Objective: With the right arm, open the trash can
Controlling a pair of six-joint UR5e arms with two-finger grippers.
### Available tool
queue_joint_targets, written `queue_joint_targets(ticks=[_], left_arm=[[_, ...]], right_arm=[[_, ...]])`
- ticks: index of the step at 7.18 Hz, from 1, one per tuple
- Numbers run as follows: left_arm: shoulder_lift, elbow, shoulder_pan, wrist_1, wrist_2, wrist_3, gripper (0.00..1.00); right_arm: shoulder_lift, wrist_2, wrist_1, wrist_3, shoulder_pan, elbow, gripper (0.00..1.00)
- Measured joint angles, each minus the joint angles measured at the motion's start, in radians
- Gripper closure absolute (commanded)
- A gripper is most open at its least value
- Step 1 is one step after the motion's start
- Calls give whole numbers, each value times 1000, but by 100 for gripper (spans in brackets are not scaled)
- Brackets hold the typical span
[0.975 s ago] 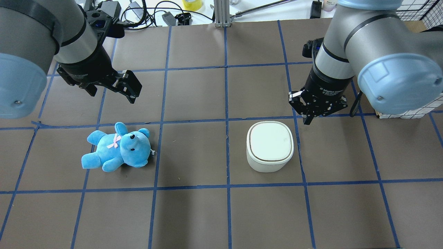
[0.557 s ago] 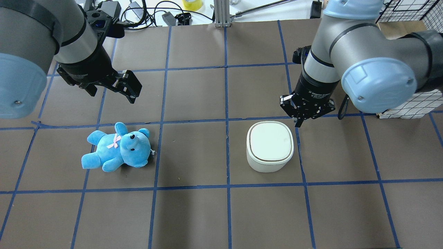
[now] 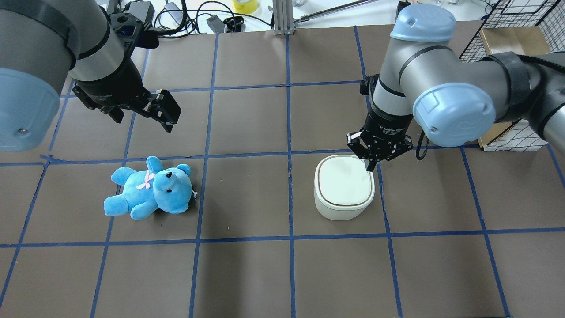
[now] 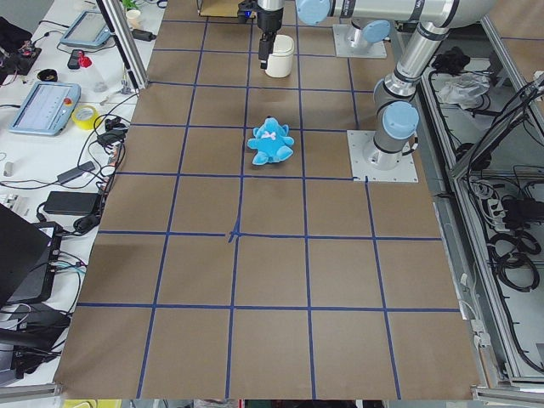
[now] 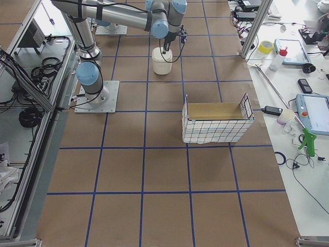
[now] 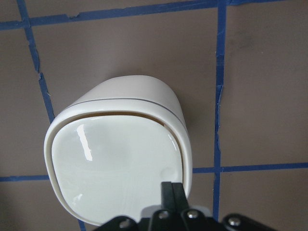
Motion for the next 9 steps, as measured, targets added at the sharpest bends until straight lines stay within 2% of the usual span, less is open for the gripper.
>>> queue_joint_targets(ticks=[9], left_arm=[[0,0,0,0,0,0,0]], right_arm=[[31,5,-47,0,1,55,100]])
